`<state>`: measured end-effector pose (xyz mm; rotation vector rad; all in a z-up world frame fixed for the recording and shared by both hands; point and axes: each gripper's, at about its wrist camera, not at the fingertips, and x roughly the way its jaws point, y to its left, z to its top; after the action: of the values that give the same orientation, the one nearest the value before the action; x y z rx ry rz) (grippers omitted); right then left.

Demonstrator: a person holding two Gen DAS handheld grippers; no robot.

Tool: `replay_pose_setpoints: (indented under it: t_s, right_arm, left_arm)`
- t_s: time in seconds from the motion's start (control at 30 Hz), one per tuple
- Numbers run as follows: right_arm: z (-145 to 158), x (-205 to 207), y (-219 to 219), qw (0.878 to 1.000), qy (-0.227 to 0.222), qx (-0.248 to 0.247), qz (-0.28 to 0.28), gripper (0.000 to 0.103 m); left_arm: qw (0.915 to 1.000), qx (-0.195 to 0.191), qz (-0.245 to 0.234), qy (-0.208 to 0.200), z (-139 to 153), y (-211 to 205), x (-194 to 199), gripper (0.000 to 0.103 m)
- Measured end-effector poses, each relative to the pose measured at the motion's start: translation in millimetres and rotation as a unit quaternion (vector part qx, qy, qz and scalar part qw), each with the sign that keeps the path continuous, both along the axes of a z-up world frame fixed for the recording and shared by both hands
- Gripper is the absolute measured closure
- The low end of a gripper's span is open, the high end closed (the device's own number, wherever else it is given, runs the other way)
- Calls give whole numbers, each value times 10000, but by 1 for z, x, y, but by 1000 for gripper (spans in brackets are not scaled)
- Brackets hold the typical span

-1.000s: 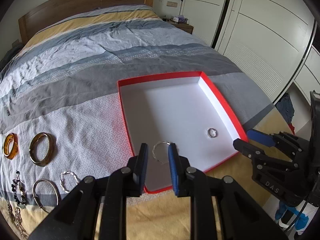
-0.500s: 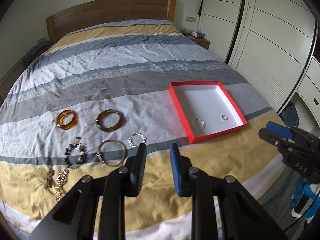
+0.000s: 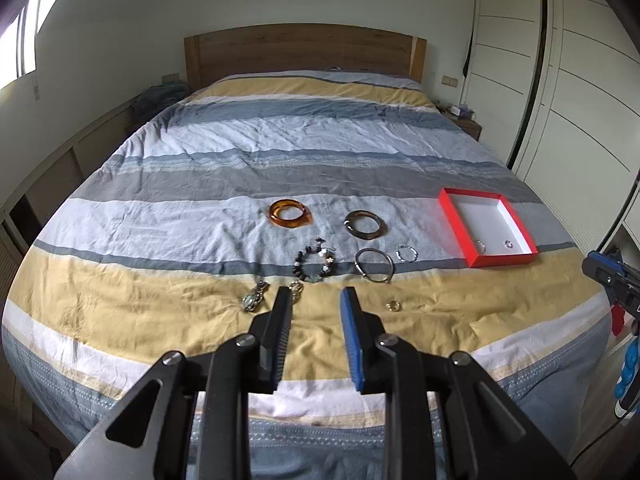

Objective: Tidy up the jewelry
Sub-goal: 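Withdraw both open tools from the red box back toward the jewelry, then grasp the silver chain necklace with the left tool while the right tool grasps the silver cuff bangle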

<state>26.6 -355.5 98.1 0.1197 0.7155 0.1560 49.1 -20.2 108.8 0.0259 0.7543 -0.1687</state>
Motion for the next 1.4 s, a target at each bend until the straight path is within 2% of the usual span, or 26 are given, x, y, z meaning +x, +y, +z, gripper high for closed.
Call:
replay_pose_setpoints:
  t_s: [0.2, 0.27, 0.33, 0.5, 0.7, 0.93, 1.4]
  right_arm:
    - [24, -31, 25, 9996, -259, -25, 130, 61]
    - [32, -41, 31, 9992, -355, -44, 166, 57]
    - [40, -49, 35, 9988, -449, -60, 185, 54]
    - [55, -65, 43, 9978, -617, -52, 222, 54]
    - [56, -67, 42, 9977, -634, 19, 237, 54]
    - [33, -38, 42, 9989, -359, 116, 285, 54]
    - [-57, 32, 43, 9967, 564, 493, 307, 58]
  left_arm:
    - [9991, -50, 259, -331, 16, 33, -42, 77]
    - [9982, -65, 356, -469, 21, 41, -54, 72]
    - [9974, -119, 427, -575, 27, 50, -64, 71]
    - [9950, -330, 574, -750, 36, 64, -76, 71]
    - [9945, -346, 666, -737, 37, 71, -74, 71]
    - [9954, -292, 751, -519, 13, 73, -51, 71]
    - [9974, -331, 578, 265, -68, 60, 16, 71]
